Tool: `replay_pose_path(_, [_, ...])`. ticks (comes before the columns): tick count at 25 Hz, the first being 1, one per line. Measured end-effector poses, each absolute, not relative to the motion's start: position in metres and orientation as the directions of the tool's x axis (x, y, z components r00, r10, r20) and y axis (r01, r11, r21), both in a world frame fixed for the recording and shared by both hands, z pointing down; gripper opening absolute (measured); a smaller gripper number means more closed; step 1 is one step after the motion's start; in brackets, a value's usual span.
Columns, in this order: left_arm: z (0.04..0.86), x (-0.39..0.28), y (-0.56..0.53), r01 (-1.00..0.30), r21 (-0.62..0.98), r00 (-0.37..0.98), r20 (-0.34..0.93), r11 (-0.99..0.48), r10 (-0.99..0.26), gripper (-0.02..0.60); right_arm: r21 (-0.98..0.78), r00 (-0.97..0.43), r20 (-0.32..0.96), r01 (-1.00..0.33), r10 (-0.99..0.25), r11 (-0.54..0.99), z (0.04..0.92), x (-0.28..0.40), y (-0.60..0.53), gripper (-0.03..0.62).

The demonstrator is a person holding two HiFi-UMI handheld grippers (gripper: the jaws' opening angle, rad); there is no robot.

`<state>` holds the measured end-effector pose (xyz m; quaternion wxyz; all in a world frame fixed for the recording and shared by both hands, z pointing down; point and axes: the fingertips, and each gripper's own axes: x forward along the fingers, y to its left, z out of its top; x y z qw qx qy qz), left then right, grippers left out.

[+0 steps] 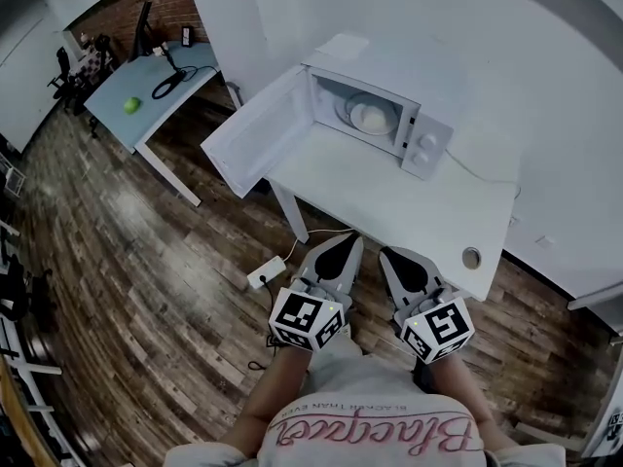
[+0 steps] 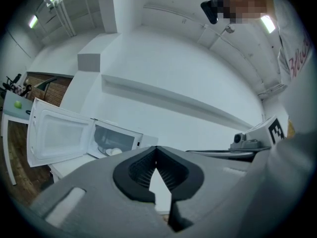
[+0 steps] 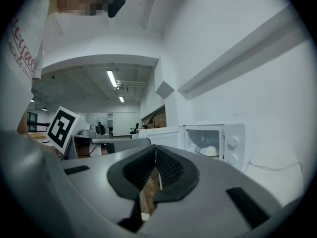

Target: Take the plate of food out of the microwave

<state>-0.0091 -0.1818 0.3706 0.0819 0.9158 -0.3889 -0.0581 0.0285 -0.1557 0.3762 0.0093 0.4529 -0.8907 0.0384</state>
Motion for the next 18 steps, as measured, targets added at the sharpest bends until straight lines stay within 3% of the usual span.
replay_pose_path(18, [0.401,-0.007,-0.259,-0.640,0.255,0.755,0.029,-0.725,-0.655,0.012,-0.083,-0.502,0.092,-0.864,-0.860,0.496,0.390,0.035,-0.230,0.012])
